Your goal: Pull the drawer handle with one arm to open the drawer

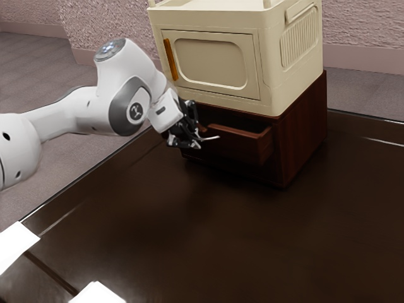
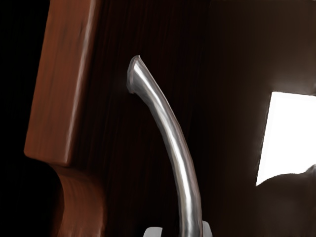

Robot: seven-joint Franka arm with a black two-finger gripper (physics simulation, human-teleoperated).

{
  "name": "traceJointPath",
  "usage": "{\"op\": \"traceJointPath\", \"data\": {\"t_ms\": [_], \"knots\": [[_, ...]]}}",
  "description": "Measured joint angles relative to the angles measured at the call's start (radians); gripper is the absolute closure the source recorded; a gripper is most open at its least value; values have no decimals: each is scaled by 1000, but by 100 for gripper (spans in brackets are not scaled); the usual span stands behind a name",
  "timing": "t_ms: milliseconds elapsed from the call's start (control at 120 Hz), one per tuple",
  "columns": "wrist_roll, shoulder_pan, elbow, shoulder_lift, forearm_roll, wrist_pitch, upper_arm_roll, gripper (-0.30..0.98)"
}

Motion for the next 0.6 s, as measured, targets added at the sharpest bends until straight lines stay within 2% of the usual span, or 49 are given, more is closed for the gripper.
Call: {"op": "traceJointPath", "data": {"t_ms": [600], "knots": [[-18, 6, -138, -116, -4, 12, 9, 70]]}}
